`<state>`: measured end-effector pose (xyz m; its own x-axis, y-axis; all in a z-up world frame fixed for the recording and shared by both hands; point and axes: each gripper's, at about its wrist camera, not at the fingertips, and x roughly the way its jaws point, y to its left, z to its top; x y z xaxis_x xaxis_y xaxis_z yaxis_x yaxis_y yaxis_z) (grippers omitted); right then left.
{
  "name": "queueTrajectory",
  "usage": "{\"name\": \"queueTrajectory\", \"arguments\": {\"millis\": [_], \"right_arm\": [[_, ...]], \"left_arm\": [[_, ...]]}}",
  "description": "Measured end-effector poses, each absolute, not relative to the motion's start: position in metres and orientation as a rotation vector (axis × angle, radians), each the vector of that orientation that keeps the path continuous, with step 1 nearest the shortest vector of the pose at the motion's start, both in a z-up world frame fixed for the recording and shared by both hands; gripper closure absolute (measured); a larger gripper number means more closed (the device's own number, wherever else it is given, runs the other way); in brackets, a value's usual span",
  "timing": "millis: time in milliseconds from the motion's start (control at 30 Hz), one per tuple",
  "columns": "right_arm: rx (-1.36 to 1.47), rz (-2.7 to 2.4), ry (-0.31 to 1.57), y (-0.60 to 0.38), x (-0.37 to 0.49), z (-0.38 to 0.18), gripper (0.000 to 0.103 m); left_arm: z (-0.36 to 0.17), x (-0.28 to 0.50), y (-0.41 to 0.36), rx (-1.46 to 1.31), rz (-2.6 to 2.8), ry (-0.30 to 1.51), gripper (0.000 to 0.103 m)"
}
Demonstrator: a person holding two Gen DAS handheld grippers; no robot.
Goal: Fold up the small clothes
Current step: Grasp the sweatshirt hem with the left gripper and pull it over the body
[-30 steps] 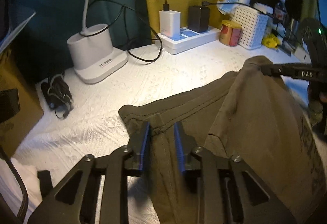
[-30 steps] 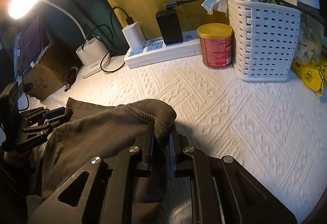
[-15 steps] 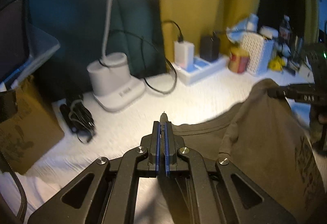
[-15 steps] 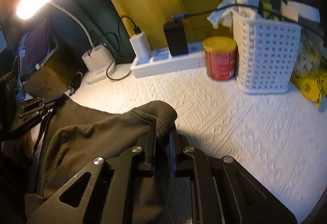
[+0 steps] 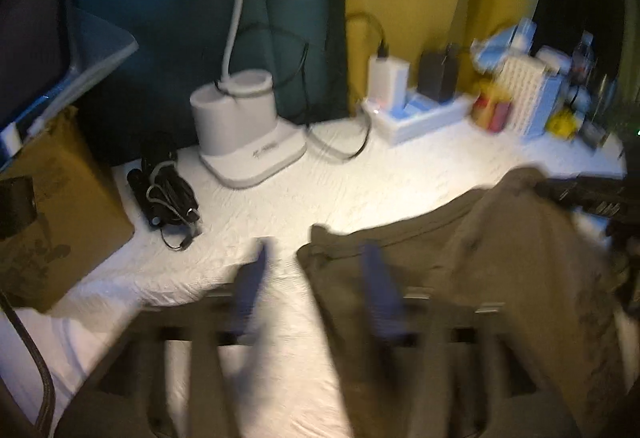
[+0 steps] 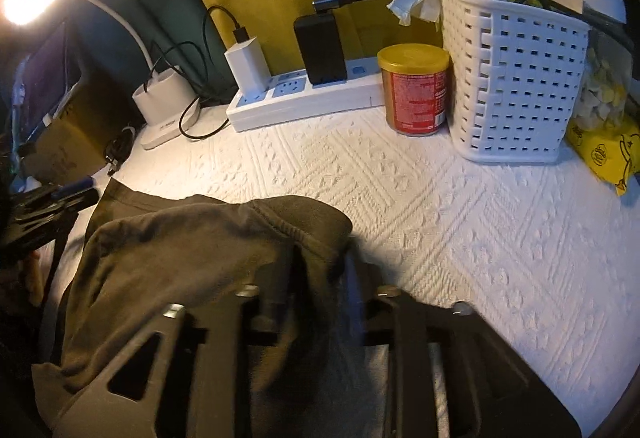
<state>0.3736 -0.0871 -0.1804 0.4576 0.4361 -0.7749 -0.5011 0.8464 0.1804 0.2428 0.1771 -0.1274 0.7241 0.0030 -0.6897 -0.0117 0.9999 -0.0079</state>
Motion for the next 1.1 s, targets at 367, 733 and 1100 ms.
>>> {"name": "queueTrajectory", "arguments": {"millis": [367,733,1100], "right_arm": [[-0.052,0.557,0.929,-0.098,0.363,-0.176,0.071],[-0.050,0.588,0.945,-0.087,0.366,-0.178,0.071],[-0.038,0.640,0.954,-0.076,0.376,-0.179,0.079]], "left_arm": [[-0.166,0.247,0.132,0.005,-0.215,0.889,0.088],[-0.115,0.231,0.156,0.005,-0.163,0.762,0.101],[-0.153,0.234,0.175,-0.024,-0.120,0.867,0.101]]}}
